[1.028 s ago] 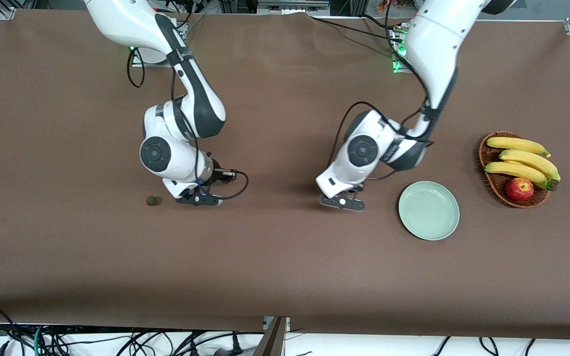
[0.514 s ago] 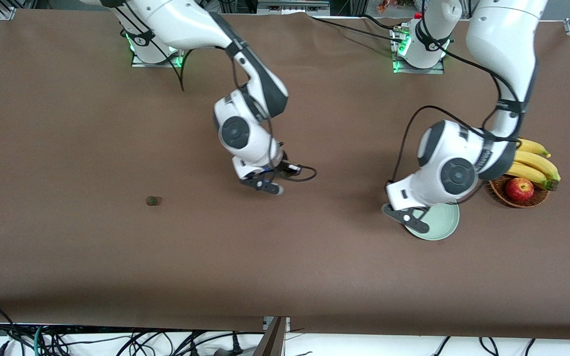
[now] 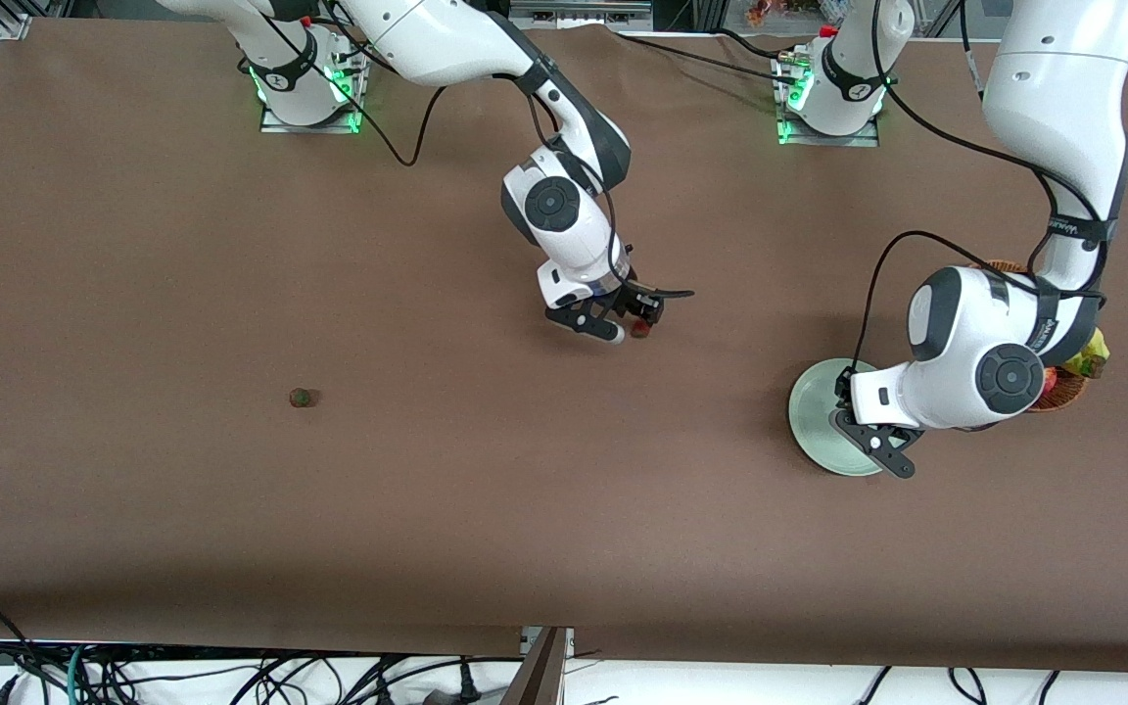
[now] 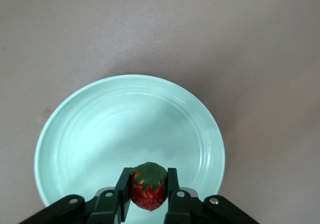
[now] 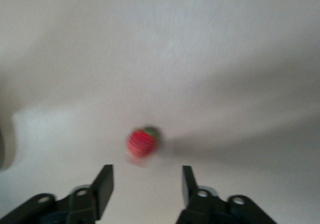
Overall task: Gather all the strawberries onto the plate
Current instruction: 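Carry the strawberry to the plate while the right gripper drops another mid-table, then release the strawberry onto the plate while the right gripper reaches the last strawberry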
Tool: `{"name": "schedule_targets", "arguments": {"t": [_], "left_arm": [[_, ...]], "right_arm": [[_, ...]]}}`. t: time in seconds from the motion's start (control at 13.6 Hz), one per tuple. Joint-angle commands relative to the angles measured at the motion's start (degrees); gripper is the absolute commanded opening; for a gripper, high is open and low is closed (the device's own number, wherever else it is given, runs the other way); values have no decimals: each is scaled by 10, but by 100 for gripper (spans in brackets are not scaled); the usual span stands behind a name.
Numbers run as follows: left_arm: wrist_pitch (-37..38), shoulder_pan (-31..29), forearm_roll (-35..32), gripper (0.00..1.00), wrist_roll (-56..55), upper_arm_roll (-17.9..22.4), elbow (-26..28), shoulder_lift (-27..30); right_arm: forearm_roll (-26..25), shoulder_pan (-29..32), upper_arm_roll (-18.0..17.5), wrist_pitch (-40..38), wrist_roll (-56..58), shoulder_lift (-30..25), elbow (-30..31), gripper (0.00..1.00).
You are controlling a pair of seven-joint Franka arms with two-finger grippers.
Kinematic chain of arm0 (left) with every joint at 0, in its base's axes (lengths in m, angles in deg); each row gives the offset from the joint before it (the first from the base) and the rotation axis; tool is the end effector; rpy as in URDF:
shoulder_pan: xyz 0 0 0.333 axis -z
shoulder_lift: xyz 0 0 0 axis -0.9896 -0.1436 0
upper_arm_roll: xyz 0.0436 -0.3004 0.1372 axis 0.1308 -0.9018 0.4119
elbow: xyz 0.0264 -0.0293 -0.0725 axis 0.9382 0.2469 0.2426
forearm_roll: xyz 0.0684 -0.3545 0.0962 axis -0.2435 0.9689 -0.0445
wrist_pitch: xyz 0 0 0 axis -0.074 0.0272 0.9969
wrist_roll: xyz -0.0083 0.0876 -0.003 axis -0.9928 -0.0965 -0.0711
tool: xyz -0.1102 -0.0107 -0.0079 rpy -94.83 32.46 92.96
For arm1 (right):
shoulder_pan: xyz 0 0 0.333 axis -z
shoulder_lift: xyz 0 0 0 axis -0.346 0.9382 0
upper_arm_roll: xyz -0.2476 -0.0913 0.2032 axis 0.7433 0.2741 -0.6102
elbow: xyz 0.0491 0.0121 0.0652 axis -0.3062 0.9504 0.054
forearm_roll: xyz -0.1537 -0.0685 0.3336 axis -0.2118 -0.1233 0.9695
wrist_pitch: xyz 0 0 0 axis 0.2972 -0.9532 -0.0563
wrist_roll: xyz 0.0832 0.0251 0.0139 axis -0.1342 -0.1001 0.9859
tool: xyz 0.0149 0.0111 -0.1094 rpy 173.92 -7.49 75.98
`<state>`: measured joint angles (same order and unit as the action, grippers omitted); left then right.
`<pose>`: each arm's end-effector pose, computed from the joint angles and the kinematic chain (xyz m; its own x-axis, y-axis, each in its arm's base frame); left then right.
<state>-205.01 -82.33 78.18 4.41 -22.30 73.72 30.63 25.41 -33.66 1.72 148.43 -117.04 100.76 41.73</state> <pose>0.6573 -0.0619 0.2608 0.7473 -0.6601 -0.0759 -0.6513 -0.7504 0.1127 0.4895 0.5733 0.2475 0.9023 -0.4185 -0.1038 -0.4280 -0.8406 -0.3321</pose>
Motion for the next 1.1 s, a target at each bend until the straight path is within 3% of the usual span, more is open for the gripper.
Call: {"name": "schedule_targets", "arguments": {"t": [0.0, 0.07, 0.22, 0.37, 0.66, 0.88, 1.03], "left_arm": [[-49, -9, -12, 25, 37, -9, 30, -1], [-51, -9, -12, 31, 37, -10, 37, -4], [-48, -9, -12, 100, 38, -10, 36, 2], [-43, -8, -12, 100, 38, -12, 37, 16], [-8, 2, -5, 100, -18, -29, 28, 51], [21, 2, -4, 100, -195, -86, 28, 58], [19, 12, -4, 100, -327, -117, 32, 53]], "right_arm": [[-23, 12, 43, -108, 25, -37, -10, 70], [-26, 24, 57, -153, 68, -52, -10, 70], [-31, 39, 99, -241, 218, -84, 6, 70], [-31, 38, 168, -301, 354, -104, 40, 70], [-58, 37, 271, -245, 583, -134, 169, 70], [-51, 42, 315, -154, 714, -147, 272, 70], [-47, 74, 315, -120, 758, -145, 296, 70]]}}
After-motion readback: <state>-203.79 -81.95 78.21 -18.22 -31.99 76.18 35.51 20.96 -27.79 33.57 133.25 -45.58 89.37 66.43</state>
